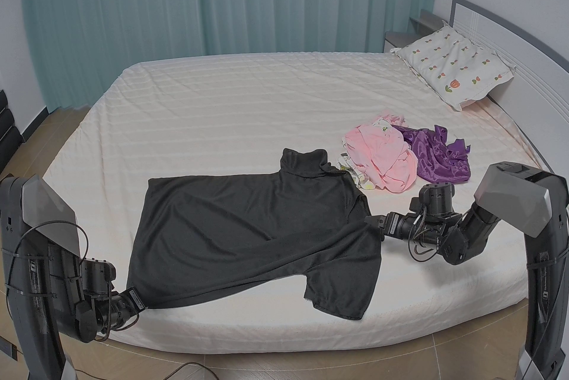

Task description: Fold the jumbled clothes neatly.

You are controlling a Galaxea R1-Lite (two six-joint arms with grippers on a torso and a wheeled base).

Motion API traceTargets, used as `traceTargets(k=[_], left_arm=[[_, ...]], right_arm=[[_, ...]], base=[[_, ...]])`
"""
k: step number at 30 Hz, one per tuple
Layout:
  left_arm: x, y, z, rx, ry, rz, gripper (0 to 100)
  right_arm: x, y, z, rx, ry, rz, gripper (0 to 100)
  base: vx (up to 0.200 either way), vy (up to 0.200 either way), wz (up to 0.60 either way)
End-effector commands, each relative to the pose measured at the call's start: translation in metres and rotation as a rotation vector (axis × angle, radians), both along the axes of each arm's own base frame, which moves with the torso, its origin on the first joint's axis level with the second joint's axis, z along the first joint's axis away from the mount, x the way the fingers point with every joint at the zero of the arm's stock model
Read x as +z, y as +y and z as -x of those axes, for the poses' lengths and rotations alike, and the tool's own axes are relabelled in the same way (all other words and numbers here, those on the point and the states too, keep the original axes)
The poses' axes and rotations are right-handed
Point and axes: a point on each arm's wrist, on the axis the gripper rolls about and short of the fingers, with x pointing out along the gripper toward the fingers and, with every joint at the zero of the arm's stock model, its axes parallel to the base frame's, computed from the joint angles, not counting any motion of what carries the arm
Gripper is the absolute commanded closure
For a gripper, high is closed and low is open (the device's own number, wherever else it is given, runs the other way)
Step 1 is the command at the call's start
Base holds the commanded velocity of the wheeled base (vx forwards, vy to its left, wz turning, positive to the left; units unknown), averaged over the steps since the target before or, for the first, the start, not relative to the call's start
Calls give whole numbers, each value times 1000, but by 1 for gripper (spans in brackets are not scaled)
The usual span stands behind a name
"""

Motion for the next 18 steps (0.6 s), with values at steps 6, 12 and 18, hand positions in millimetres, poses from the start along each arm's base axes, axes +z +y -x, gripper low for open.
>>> traceTargets(k=[6, 12, 18], left_arm=[[1, 0, 0, 22, -7, 21, 100], [1, 0, 0, 23, -6, 24, 100], [1, 0, 0, 26, -4, 25, 100]], right_arm=[[19, 16, 75, 13, 178, -90, 0], [4, 53, 113, 79, 311, -109, 0], [-3, 68, 125, 109, 330, -43, 0]], base=[[0, 0, 0], [0, 0, 0], [0, 0, 0]])
